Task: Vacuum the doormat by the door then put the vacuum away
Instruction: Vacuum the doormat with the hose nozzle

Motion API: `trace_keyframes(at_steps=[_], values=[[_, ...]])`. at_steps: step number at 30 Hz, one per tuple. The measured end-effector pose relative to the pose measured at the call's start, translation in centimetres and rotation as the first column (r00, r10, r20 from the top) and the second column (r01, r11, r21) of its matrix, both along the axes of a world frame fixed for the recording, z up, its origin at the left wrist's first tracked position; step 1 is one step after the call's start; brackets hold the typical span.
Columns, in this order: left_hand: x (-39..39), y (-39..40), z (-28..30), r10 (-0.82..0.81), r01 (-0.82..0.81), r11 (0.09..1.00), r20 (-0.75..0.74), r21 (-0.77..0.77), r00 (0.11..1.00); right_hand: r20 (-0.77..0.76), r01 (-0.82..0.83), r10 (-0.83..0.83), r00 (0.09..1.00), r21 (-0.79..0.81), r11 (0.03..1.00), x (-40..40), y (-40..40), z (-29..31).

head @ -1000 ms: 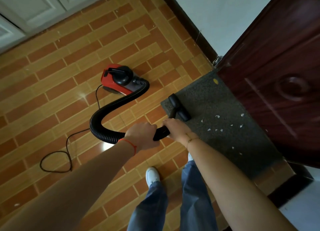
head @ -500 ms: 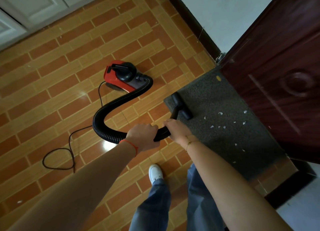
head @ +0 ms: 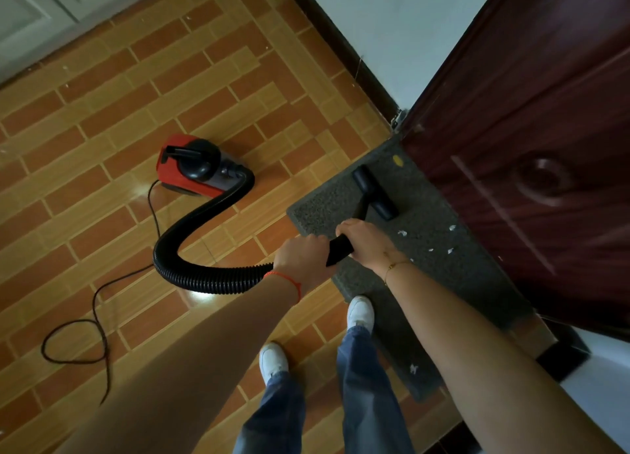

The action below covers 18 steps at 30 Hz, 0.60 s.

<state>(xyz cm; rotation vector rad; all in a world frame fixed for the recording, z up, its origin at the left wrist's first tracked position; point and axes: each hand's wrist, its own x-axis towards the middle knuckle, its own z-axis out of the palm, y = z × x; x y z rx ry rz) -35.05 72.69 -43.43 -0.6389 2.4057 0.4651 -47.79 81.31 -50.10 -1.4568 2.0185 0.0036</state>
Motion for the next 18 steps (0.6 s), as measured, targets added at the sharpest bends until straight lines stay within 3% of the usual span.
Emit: trace_keyframes(at_steps=[9, 18], values=[[-11.2, 1.5, -0.3, 0.074, -0.074, 0.997, -0.04, 0.01, 0.996, -0.012, -0.058, 0.058, 0.998, -0.006, 0.998, -11.7, 0.5, -0.1], [-16.6, 2.0, -0.9, 0.082, -0.081, 0.996, -0.034, 0.02, 0.996, 0.0, -0.073, 0.073, 0.997, -0.014, 0.997, -17.1, 0.9, -0.6]])
